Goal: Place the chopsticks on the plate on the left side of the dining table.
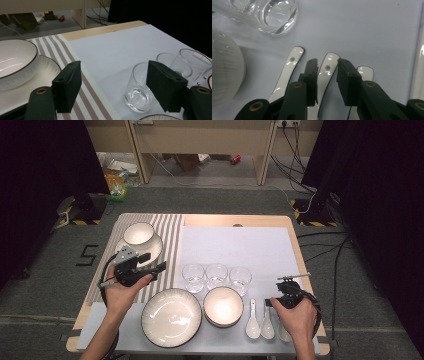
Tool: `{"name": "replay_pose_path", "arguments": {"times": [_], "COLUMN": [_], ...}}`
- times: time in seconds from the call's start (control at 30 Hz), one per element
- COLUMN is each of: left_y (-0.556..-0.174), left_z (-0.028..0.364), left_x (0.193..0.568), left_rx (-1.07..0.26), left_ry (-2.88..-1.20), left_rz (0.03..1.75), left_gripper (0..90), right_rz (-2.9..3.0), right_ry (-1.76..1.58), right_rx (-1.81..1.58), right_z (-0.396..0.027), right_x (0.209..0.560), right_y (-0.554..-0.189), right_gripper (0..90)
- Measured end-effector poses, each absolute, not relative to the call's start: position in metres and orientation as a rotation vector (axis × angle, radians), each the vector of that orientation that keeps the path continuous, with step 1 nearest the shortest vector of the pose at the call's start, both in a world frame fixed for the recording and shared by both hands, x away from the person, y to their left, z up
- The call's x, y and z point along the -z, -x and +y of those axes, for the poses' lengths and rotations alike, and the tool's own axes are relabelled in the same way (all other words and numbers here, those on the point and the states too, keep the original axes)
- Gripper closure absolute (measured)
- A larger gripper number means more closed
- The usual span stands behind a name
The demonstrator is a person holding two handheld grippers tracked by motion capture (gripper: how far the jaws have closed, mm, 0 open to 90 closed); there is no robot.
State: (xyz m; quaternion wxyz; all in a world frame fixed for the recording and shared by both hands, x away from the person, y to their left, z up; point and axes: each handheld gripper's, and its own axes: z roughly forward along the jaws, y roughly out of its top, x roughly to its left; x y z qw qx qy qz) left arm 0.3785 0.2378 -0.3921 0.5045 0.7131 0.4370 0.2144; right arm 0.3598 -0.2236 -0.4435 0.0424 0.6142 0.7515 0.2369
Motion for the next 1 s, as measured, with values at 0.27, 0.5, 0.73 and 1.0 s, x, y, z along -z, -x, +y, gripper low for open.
{"name": "replay_pose_path", "arguments": {"times": [0.27, 0.5, 0.73, 1.0], "left_y": [-0.3805, -0.3842, -0.3841, -0.3833], "left_z": [0.2368, 0.2344, 0.2326, 0.2327], "left_x": [0.392, 0.392, 0.393, 0.3921], "left_rx": [-0.508, -0.49, -0.488, -0.494], "left_ry": [-1.717, -1.704, -1.71, -1.713], "left_rz": [1.048, 1.034, 1.033, 1.031], "left_gripper": [27.6, 27.2, 27.3, 27.4], "right_rz": [2.314, 2.315, 2.312, 2.294], "right_ry": [-1.911, -1.936, -1.966, -2.013], "right_rx": [-0.707, -0.694, -0.71, -0.717], "right_z": [-0.2216, -0.2237, -0.2246, -0.2247], "right_x": [0.4464, 0.4486, 0.4499, 0.4518], "right_y": [-0.3611, -0.3617, -0.3621, -0.3618], "right_gripper": [72.8, 73.1, 73.3, 72.8]}}
